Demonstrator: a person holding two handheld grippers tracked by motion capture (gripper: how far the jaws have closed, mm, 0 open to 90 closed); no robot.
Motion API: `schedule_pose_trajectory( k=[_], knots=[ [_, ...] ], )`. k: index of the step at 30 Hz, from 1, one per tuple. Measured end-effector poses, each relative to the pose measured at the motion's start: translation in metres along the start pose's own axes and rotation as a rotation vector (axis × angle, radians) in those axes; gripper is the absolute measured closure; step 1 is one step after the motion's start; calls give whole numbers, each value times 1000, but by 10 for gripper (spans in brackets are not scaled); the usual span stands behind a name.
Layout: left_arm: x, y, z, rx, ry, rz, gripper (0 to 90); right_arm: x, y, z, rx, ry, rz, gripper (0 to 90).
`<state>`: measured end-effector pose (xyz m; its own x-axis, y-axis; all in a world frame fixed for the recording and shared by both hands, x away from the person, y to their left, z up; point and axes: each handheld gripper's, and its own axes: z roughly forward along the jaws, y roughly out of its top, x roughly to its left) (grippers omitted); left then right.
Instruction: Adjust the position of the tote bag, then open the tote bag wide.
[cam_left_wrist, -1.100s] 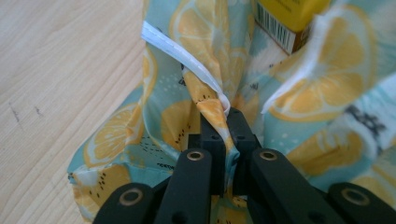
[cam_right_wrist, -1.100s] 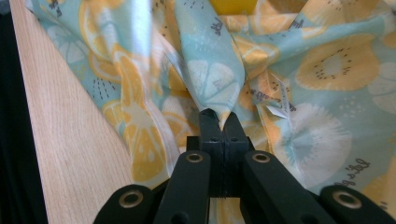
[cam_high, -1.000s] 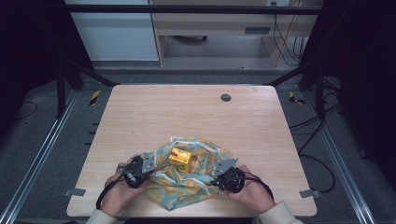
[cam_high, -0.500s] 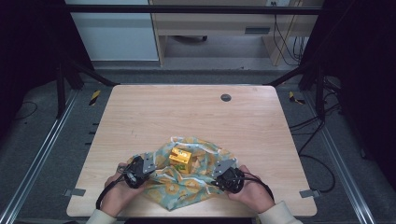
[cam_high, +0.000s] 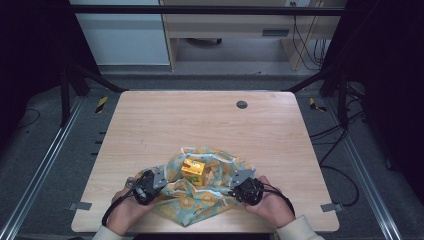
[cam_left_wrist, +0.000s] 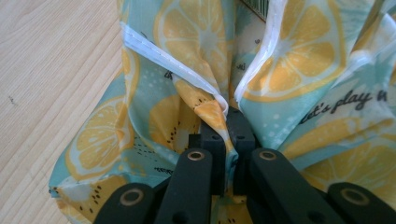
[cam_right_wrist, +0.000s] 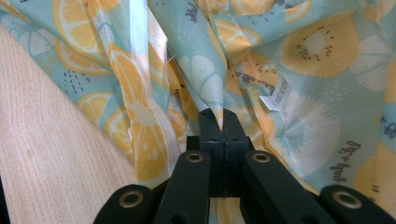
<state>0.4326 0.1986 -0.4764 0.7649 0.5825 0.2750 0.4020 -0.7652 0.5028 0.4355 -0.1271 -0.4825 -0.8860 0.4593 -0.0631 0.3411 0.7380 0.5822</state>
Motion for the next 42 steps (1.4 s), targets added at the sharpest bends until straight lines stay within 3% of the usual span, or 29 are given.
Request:
schedule_pose_trajectory(
  k=[3, 5, 8, 15, 21, 24, 25, 29, 36, 42],
  knots=[
    [-3, 0, -4, -11, 19, 5, 850, 0, -1, 0, -13, 18, 4, 864],
    [-4, 1, -7, -33, 21, -1, 761, 0, -2, -2, -29, 6, 15, 735],
    [-4, 6, -15, -108, 46, -46, 574, -3, 0, -9, -88, -17, 27, 553],
    [3, 9, -26, -227, 37, -153, 321, -4, 7, -30, -197, -83, 59, 311],
    [9, 11, -39, -361, 45, -256, 197, -11, 9, -40, -276, -109, 98, 226],
    [13, 11, -47, -402, 81, -280, 176, -13, 12, -41, -298, -133, 119, 209],
    [16, 10, -51, -420, 105, -305, 177, -13, 12, -41, -303, -140, 124, 204],
    [30, 2, -64, -442, 162, -360, 168, -20, 11, -43, -318, -162, 167, 139],
    [64, -27, -65, -417, 245, -454, 106, -30, 9, -52, -364, -211, 226, 99],
    [78, -44, -61, -391, 282, -475, 65, -45, 3, -59, -407, -279, 295, 90]
  ],
)
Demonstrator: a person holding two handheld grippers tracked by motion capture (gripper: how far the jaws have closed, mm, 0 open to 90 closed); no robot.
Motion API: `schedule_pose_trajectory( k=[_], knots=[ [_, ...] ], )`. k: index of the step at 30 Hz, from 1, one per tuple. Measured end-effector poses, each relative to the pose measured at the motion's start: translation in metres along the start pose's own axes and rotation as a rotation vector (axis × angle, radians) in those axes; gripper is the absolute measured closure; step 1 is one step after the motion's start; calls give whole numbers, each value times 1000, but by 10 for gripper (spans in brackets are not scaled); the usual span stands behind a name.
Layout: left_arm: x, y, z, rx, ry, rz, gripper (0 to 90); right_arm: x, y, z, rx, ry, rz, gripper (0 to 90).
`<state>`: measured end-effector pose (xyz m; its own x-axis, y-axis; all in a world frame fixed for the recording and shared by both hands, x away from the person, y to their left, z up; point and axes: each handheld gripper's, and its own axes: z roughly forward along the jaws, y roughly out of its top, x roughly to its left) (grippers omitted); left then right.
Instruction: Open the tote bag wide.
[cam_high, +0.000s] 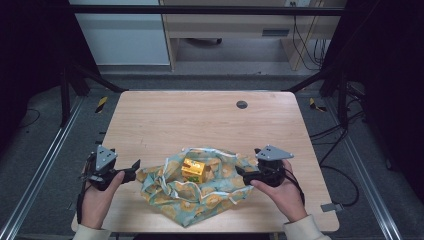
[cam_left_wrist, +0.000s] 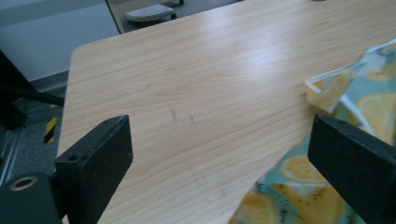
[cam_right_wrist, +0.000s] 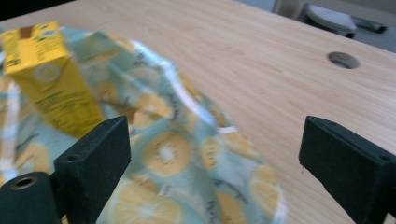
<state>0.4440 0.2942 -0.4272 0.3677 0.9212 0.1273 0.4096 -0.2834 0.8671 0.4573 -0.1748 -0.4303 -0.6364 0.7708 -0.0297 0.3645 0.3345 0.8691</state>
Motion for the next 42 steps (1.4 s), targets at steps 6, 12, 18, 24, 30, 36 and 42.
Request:
schedule_pose_trajectory(
  k=[6, 12, 18, 24, 30, 36, 42],
  knots=[
    [10, -2, -1, -16, 22, -8, 59, -22, -1, -12, -52, -82, 63, 74],
    [25, -3, -9, -46, 59, -51, 61, -47, -7, -22, -78, -162, 104, 73],
    [36, -7, -12, -42, 74, -88, 66, -66, -14, -29, -74, -217, 131, 71],
    [44, -11, -10, -34, 72, -97, 67, -82, -22, -36, -85, -266, 155, 68],
    [49, -18, -2, 8, 66, -73, 69, -95, -31, -40, -70, -318, 176, 67],
    [54, -23, 3, 43, 70, -70, 69, -109, -42, -46, -63, -354, 211, 66],
    [52, -27, 12, 94, 51, -50, 67, -116, -50, -46, -47, -361, 240, 60]
  ],
)
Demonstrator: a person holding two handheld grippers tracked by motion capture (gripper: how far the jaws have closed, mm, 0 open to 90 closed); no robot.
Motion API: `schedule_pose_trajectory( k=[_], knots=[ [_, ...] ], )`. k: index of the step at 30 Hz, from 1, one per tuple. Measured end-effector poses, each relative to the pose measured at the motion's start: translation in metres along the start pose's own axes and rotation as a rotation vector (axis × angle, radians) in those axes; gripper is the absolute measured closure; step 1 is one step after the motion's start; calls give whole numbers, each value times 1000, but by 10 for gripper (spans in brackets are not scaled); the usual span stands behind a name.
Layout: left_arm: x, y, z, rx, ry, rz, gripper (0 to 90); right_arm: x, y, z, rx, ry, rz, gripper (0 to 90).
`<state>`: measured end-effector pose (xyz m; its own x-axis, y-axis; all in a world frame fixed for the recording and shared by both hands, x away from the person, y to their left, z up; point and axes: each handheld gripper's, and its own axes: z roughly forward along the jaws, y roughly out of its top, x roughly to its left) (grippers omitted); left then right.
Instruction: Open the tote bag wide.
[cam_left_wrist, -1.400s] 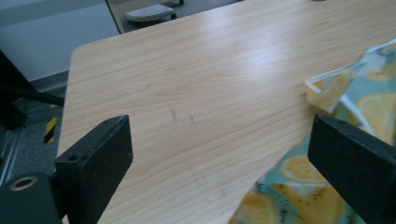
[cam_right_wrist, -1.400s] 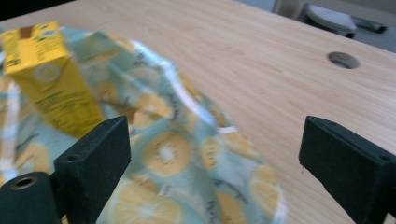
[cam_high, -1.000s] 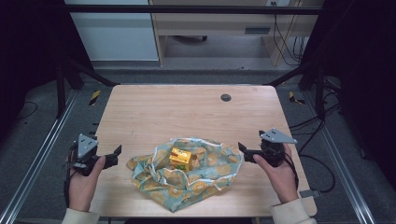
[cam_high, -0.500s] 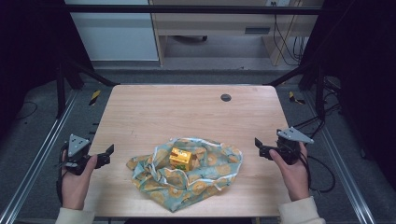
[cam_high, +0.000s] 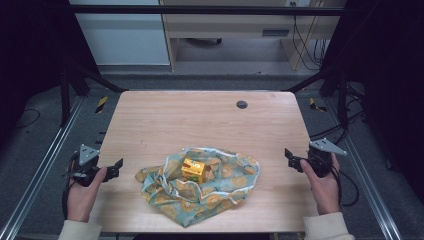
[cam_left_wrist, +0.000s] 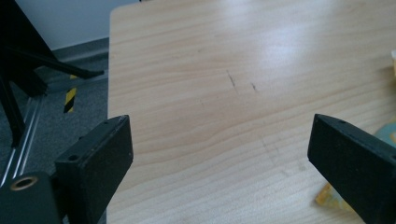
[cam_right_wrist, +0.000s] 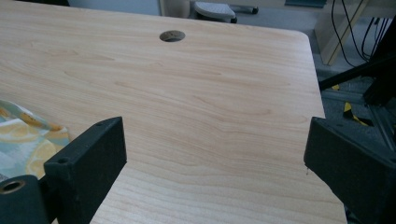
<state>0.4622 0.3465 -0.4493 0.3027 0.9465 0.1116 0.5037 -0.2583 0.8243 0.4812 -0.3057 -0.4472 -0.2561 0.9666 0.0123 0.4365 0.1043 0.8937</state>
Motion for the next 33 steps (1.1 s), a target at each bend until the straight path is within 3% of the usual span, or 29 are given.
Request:
schedule_pose_trajectory(
  k=[9, 16, 21, 33],
  knots=[
    [-3, -3, 11, 75, 0, 34, 67, 2, -8, 8, 68, 21, 6, 62],
    [-4, -7, 17, 128, -3, 48, 67, 8, -16, 16, 133, 50, -15, 69],
    [-8, -10, 22, 183, 4, 83, 67, 16, -22, 20, 180, 59, -37, 78],
    [1, -13, 21, 180, 23, 39, 68, 32, -31, 17, 259, 76, -64, 78]
  ],
)
